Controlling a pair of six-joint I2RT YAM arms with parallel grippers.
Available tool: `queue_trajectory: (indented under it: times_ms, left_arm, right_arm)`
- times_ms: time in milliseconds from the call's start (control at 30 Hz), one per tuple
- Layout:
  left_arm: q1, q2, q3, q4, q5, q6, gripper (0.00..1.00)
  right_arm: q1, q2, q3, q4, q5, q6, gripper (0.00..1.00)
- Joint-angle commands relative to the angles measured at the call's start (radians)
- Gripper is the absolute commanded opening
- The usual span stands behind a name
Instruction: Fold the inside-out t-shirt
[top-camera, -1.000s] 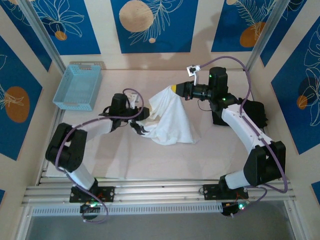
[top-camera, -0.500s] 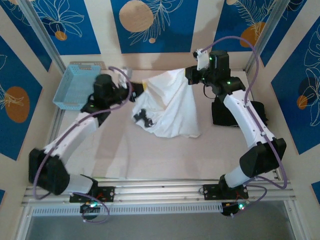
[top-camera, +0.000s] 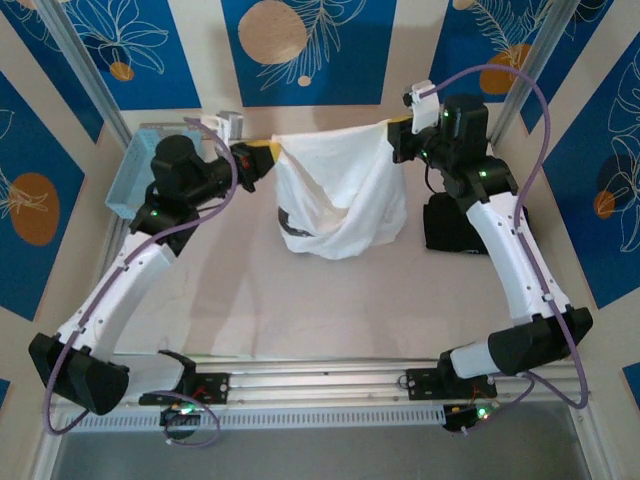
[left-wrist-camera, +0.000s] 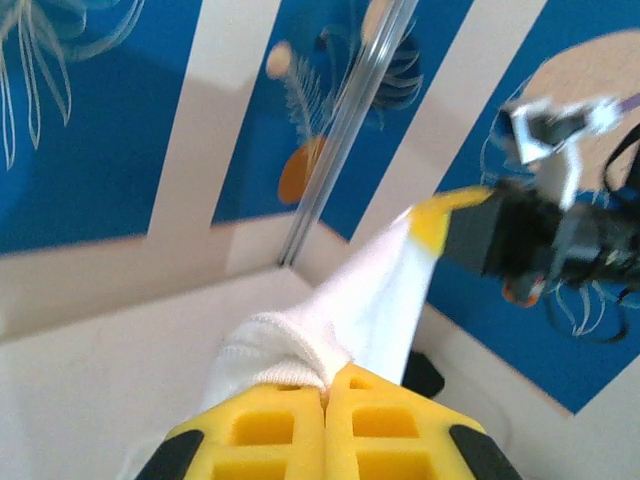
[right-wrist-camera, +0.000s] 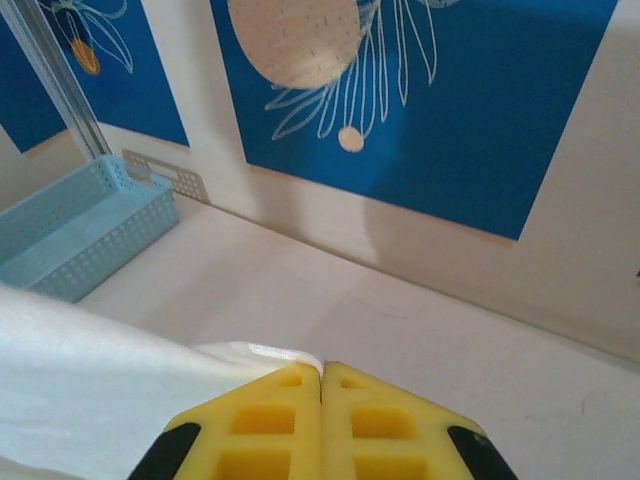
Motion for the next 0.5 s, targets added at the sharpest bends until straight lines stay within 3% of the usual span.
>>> queue_trajectory:
  times_ms: [0, 233, 367, 467]
  left_arm:
    - [0.006, -0.038, -0.092, -0.001, 0.03, -0.01, 0.0]
    - [0.007, -0.051, -0.232, 0.07, 0.097, -0.1, 0.0]
    - [0.006, -0.053, -0.249, 0.042, 0.096, -0.089, 0.0]
    - [0.006, -0.06, -0.257, 0.026, 0.095, -0.078, 0.0]
  right_arm:
    - [-0.006, 0.094, -0.044, -0.027, 0.027, 0.05, 0.03]
    - [0.014, 0.25, -0.083, -0.119, 0.253, 0.088, 0.15]
    - [0.088, 0.137, -0.225, -0.034, 0.325, 0.032, 0.33]
    - [0.181, -0.011, -0.435, 0.123, 0.218, -0.023, 0.42]
